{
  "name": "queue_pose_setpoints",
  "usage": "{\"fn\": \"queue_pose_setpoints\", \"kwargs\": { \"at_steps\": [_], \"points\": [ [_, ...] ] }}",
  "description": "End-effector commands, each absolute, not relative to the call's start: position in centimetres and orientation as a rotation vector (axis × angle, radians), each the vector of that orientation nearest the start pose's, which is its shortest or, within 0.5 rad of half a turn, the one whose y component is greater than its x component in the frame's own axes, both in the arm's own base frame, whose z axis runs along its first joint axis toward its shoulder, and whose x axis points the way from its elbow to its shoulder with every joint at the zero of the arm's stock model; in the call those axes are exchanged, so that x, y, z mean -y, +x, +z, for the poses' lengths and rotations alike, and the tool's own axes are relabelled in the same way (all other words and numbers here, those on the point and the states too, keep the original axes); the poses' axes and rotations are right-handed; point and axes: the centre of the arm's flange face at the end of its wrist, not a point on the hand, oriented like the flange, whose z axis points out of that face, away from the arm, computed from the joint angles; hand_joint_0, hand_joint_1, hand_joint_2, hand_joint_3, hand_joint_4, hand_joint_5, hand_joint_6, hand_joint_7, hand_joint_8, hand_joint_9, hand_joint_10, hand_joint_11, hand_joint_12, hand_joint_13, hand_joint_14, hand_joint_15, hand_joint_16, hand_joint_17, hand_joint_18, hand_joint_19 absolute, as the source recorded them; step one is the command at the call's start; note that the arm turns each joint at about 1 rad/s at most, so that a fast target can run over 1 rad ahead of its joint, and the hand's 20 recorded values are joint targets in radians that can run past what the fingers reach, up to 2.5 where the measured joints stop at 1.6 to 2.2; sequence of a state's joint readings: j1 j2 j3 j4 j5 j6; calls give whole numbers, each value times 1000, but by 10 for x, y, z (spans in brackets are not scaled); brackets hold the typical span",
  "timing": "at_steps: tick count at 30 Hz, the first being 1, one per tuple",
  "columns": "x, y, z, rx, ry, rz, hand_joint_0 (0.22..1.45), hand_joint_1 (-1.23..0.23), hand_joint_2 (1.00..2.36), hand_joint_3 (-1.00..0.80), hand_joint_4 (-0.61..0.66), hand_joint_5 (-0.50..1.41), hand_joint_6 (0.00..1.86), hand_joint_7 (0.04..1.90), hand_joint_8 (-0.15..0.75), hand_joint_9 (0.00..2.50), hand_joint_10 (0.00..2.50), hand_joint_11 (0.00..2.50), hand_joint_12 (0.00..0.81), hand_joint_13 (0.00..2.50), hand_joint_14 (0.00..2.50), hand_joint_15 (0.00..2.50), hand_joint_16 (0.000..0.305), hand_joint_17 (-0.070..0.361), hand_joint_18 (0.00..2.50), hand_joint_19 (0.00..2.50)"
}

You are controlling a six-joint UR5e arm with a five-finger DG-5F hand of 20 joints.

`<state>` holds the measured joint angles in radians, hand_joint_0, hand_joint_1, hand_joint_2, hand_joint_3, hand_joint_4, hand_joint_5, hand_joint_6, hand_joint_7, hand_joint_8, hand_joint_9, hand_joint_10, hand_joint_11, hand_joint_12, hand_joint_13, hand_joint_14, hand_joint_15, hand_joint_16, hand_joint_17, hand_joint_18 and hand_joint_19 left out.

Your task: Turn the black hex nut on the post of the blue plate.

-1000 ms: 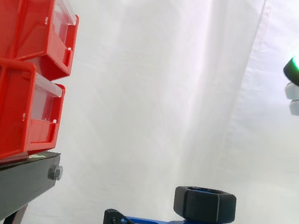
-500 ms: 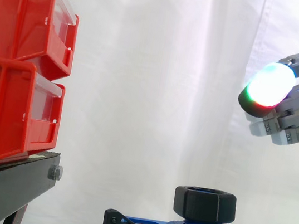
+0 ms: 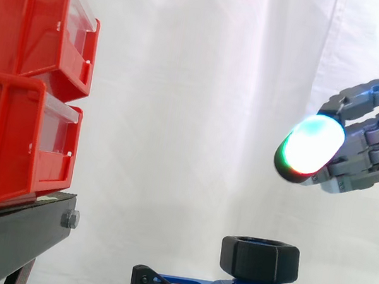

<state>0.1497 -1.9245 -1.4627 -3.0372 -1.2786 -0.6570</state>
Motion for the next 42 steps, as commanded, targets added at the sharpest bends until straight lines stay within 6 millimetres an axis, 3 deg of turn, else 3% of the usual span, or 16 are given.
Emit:
{"fn": "queue_pose_setpoints", "kwargs": {
  "at_steps": [1,14,24,42],
  "points": [
    [69,637,348,-1554,805,481,465,-220,1000,-500,112,-244,501,668,200,43,0,0,366,0,0,0,61,138,0,60],
    [68,655,347,-1560,700,374,467,-218,1000,-500,124,-240,502,689,205,51,0,0,367,0,0,0,61,137,0,59],
    [67,690,339,-1608,679,342,469,-216,1000,-500,127,-238,502,696,206,55,0,0,368,0,0,0,60,136,0,69],
    [62,698,338,-1593,613,302,476,-210,1000,-500,129,-236,502,715,212,64,0,0,365,0,1,0,59,134,0,67]
  ]
}}
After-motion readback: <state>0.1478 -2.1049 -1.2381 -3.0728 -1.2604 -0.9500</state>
